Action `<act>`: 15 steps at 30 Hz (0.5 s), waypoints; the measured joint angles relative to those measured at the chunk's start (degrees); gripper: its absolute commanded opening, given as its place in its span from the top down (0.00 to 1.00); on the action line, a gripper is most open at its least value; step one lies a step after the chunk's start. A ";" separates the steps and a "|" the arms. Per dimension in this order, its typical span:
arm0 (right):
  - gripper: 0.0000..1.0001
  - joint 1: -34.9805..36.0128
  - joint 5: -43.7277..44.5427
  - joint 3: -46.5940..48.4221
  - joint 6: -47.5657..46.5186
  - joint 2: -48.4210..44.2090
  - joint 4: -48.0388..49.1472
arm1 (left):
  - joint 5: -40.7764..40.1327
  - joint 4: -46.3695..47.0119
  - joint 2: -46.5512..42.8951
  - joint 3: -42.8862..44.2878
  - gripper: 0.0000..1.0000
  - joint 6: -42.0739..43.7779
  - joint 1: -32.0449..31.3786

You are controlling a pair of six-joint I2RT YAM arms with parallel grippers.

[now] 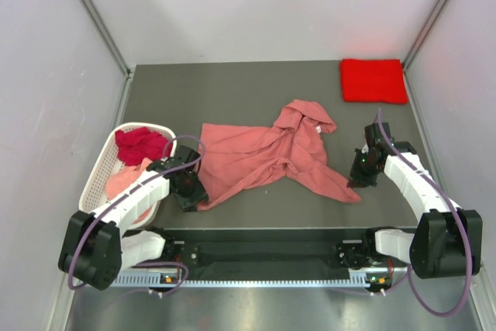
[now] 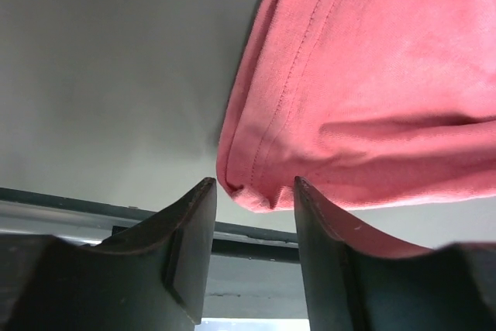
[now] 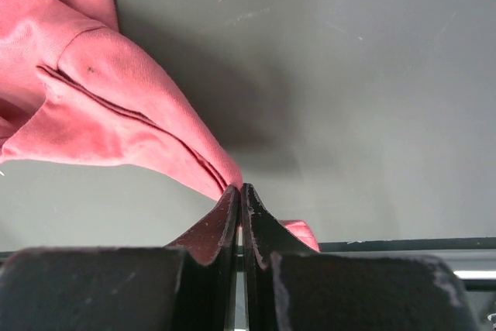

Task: Fold and stack the t-shirts
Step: Flatten the tshirt out

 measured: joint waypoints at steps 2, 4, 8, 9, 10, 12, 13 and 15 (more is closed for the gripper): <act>1.00 0.00 -0.02 0.00 -0.02 0.00 0.00 | 0.39 0.13 0.59 0.00 0.53 -0.31 0.00; 1.00 0.00 -0.04 0.00 -0.02 0.00 0.00 | 0.85 0.28 1.22 0.00 0.60 -0.48 0.00; 1.00 0.00 -0.11 0.00 -0.04 0.00 0.00 | 1.55 1.18 2.23 0.00 0.76 -1.09 0.00; 1.00 0.00 -0.13 0.00 -0.02 0.00 0.00 | 1.73 1.38 2.36 0.00 0.79 -1.22 0.00; 1.00 0.00 -0.22 0.00 0.00 0.00 0.00 | 1.90 1.53 2.45 0.00 0.84 -1.31 0.00; 1.00 0.00 -0.55 0.00 0.02 0.02 0.00 | 2.05 1.77 2.45 0.00 0.84 -1.44 0.00; 1.00 0.00 -0.79 0.00 0.04 0.04 0.02 | 2.10 1.77 2.45 0.00 0.83 -1.42 0.00; 1.00 0.00 -1.31 0.00 0.04 0.07 0.02 | 2.10 1.73 2.45 0.02 0.73 -1.44 0.00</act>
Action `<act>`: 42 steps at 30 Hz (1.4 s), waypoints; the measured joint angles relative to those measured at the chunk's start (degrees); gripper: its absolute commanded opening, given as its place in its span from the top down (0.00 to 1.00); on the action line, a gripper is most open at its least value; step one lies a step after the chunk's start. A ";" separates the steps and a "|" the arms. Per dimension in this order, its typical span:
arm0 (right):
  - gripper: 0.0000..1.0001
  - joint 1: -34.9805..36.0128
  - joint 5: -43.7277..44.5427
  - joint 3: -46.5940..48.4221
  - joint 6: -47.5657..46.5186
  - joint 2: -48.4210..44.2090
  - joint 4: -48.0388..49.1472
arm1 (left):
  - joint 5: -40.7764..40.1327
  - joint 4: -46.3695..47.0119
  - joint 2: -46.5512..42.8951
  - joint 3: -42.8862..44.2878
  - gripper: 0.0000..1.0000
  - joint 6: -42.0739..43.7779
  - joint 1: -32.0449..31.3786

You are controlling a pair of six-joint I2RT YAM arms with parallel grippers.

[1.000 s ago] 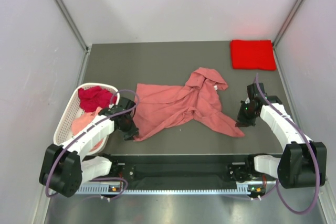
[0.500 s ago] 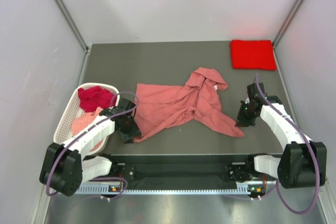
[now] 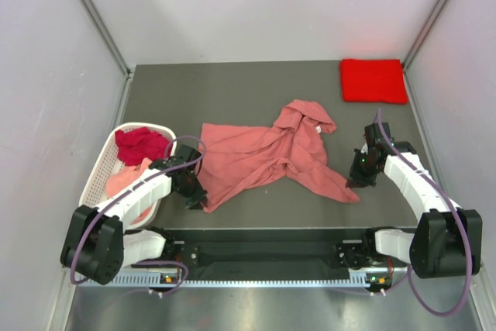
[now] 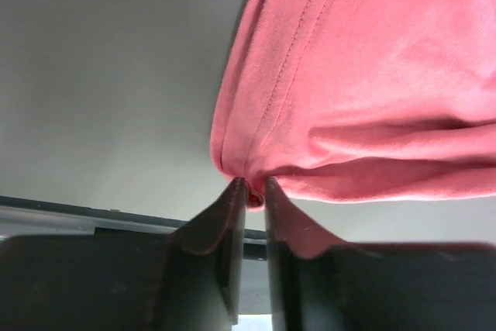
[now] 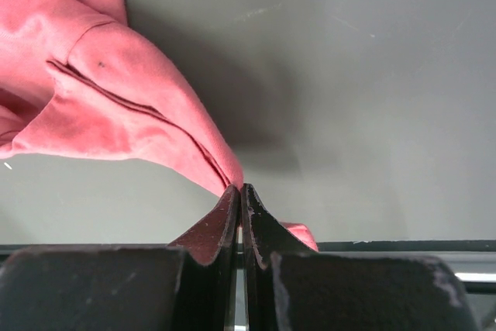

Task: Fold and stack the t-shirts
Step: Flatten the tshirt out

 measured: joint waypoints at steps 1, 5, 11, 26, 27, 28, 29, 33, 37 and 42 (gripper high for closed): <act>1.00 0.00 -0.24 0.00 0.00 0.00 0.02 | 0.00 -0.11 0.00 0.04 0.68 -0.09 0.00; 1.00 0.00 -0.52 0.00 -0.04 0.00 0.02 | 0.04 -0.66 -0.15 0.20 0.53 -1.14 0.00; 1.00 0.00 -0.72 -0.02 -0.35 0.02 0.04 | 1.81 -0.26 -3.06 -1.40 0.52 -4.37 0.00; 1.00 0.00 -1.29 -0.13 -0.96 0.87 0.09 | 1.31 0.22 -3.13 -5.33 0.57 -8.83 -0.22; 1.00 0.00 -1.29 -0.13 -0.96 0.87 0.11 | 1.05 0.02 -3.17 -5.27 0.57 -9.03 -0.22; 1.00 0.00 -1.31 -0.13 -0.96 0.87 0.13 | 0.68 -0.11 -3.19 -5.27 0.57 -9.25 -0.22; 1.00 0.00 -1.31 -0.13 -0.96 0.87 0.13 | 0.42 -0.20 -3.30 -5.27 0.59 -9.42 -0.22; 1.00 0.00 -1.31 -0.13 -0.96 0.87 0.22 | -0.90 0.17 -3.72 -5.27 0.72 -9.68 -0.22; 1.00 0.00 -1.33 -0.13 -0.96 0.87 0.24 | -0.68 1.27 -2.34 -5.01 1.00 -9.75 -0.20; 1.00 0.00 -1.22 -0.07 -0.96 0.87 0.13 | -1.42 0.61 -1.81 -3.56 1.00 -8.50 -0.20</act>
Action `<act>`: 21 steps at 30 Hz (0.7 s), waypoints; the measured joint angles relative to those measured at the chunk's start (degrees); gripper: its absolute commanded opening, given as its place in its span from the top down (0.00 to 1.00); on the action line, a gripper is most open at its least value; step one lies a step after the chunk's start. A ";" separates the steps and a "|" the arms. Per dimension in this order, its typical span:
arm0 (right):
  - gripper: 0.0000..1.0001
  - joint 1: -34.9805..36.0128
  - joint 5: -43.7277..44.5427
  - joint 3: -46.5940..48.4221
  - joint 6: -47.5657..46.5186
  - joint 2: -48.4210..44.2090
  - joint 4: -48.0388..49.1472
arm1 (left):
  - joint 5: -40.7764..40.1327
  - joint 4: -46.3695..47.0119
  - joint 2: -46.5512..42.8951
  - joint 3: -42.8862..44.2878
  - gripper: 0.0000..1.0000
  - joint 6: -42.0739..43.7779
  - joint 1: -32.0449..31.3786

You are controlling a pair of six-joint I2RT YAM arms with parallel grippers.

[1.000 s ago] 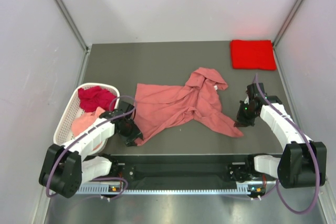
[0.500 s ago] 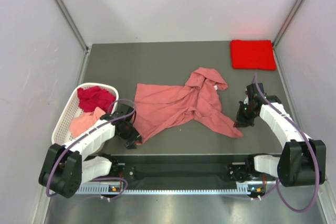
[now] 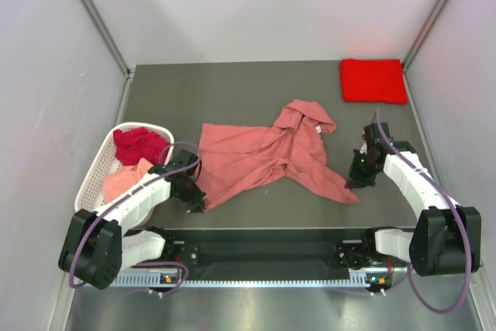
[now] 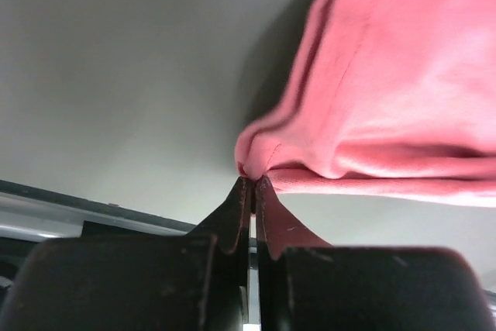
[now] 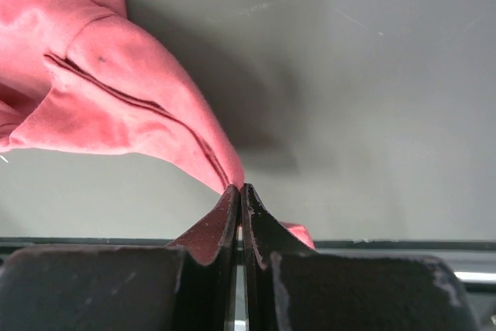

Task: Fold and stack the t-shirts
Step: Flatten the tshirt out

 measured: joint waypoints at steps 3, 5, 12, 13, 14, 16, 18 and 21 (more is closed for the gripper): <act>1.00 -0.07 0.94 1.49 0.04 0.07 -1.09 | -1.66 -2.25 0.00 3.78 1.00 1.60 0.00; 1.00 -1.05 1.44 4.46 0.07 0.22 -2.25 | -3.30 -4.20 -0.22 8.37 1.00 3.02 0.00; 1.00 -10.23 4.09 21.09 -0.42 4.94 -4.61 | -12.87 -11.87 -0.37 34.47 1.00 9.64 0.02; 1.00 -11.10 4.09 23.67 -0.42 5.97 -4.87 | -14.73 -13.03 0.00 39.23 1.00 10.86 0.02; 1.00 -11.91 3.98 26.27 -0.39 7.08 -5.01 | -16.24 -14.25 0.44 43.25 1.00 11.82 0.11; 1.00 -13.57 2.89 30.29 -0.02 8.92 -5.64 | -19.69 -15.87 1.97 52.65 1.00 14.14 0.39; 1.00 -15.58 1.66 35.23 0.55 11.28 -7.04 | -22.45 -18.03 3.69 60.57 1.00 16.24 0.92; 1.00 -17.57 -0.44 42.03 1.88 14.10 -8.41 | -25.46 -19.71 6.05 69.68 1.00 19.04 1.81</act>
